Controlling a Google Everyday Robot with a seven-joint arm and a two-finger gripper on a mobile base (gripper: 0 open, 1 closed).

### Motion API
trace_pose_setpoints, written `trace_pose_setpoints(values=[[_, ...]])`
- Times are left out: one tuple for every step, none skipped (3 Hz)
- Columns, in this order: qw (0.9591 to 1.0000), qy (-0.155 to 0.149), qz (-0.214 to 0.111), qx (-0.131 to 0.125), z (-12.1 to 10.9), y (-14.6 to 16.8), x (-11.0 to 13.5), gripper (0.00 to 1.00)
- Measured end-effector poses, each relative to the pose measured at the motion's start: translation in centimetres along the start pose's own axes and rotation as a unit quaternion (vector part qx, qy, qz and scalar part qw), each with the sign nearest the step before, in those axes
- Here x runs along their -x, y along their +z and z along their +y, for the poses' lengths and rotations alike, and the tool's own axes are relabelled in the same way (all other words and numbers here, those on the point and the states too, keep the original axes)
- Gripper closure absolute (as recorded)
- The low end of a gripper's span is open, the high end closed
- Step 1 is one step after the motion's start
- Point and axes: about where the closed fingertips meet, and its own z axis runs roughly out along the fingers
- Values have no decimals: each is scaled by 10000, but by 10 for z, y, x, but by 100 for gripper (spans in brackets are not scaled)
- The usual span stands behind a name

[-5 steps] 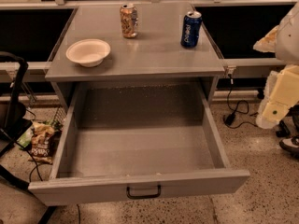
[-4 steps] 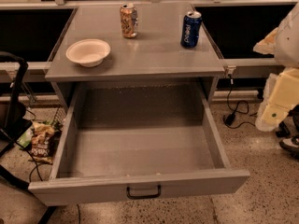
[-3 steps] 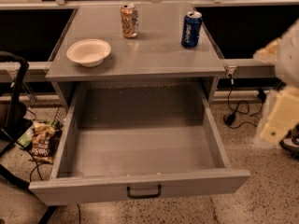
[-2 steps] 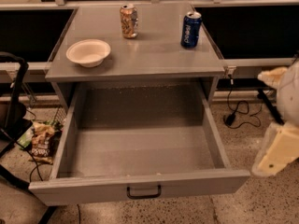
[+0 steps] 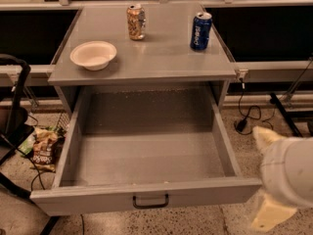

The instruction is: Close top drawer

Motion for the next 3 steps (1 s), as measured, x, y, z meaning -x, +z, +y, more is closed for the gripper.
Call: trace_pose_setpoints(values=[[9982,266,-52,528,44,66,-23,0],[9965,323,-151,756,51,85,-26,0],[9969,234,-233,714,68,97,-25,23]])
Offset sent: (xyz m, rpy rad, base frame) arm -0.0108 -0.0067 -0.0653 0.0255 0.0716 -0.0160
